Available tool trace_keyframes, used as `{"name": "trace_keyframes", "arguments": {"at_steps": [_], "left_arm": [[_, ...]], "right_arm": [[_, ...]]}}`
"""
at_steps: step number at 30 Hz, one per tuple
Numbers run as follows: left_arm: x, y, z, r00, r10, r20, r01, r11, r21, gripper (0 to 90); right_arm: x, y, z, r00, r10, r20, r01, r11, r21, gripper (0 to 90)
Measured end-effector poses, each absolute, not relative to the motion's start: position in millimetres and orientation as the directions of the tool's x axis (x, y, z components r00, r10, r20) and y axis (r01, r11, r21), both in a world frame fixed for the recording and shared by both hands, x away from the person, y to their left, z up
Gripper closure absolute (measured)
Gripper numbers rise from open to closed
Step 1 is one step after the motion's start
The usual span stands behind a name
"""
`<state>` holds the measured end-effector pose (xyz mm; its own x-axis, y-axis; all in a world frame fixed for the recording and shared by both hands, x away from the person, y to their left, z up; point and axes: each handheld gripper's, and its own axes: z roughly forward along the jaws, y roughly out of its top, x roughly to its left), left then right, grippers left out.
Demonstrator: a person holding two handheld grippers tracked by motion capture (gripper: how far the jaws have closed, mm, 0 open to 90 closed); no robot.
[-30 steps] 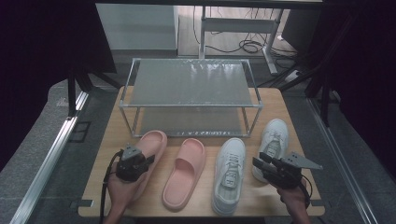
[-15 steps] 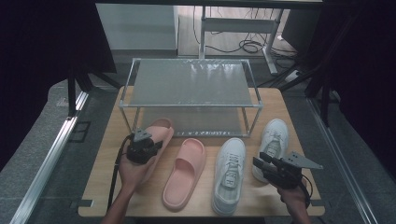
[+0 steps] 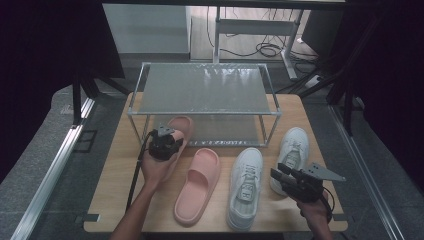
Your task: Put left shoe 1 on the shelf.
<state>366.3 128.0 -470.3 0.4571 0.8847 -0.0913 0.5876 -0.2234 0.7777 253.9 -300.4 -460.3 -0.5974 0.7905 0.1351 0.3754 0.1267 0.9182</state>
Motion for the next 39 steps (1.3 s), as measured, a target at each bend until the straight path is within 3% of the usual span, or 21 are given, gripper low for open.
{"name": "trace_keyframes", "arguments": {"at_steps": [26,33,39], "left_arm": [[416,99,-501,0.392,0.919,-0.049,0.617,-0.223,0.755,81.5],[404,99,-493,0.409,0.911,-0.060,0.607,-0.222,0.763,61.4],[385,109,-484,0.440,0.897,-0.044,0.590,-0.252,0.767,56.4]], "right_arm": [[254,-301,-461,-0.595,0.792,0.134,0.376,0.128,0.918,59.3],[253,-302,-461,-0.594,0.793,0.133,0.376,0.127,0.918,59.3],[253,-302,-461,-0.593,0.794,0.133,0.376,0.127,0.918,59.3]]}}
